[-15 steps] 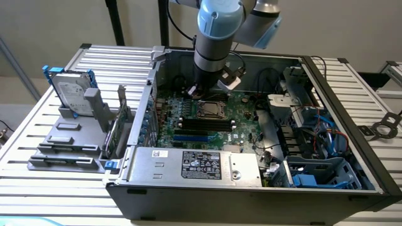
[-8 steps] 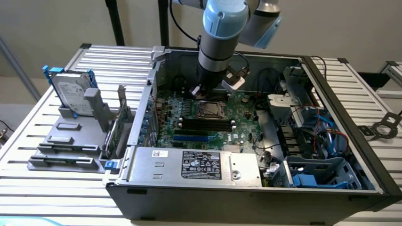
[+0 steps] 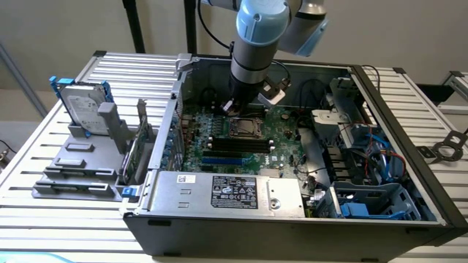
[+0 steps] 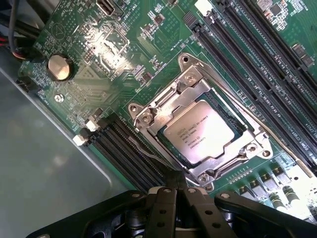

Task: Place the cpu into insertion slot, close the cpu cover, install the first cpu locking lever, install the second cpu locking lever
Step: 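Install the first cpu locking lever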

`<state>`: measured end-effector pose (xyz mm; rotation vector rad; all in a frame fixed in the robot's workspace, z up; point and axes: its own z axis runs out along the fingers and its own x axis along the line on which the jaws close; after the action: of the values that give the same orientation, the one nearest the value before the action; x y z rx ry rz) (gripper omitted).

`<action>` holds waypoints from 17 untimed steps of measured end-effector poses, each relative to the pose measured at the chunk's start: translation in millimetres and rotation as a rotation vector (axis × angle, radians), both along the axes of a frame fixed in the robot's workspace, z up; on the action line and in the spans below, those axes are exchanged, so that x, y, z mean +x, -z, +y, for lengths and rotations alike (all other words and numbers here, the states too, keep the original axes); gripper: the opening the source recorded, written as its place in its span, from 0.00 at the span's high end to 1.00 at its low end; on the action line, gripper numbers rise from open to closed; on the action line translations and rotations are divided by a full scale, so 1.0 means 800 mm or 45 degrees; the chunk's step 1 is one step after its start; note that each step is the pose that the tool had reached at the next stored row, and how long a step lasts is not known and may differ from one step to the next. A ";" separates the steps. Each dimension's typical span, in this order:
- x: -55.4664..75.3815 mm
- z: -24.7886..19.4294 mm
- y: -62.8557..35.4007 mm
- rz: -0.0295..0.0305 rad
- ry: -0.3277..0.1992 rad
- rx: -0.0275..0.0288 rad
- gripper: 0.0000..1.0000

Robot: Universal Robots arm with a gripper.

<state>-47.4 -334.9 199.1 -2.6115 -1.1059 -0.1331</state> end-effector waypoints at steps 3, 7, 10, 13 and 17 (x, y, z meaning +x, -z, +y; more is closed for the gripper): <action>0.000 0.0002 0.000 0.0039 0.000 -0.0001 0.89; 0.000 0.0012 0.000 0.0061 0.000 -0.0004 0.89; 0.000 0.0024 0.000 0.0060 0.000 -0.0003 0.89; 0.000 0.0043 0.000 0.0059 0.000 0.0004 0.89; 0.000 0.0047 0.000 0.0059 0.000 0.0000 0.89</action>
<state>-47.4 -331.2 199.0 -2.6105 -1.1044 -0.1270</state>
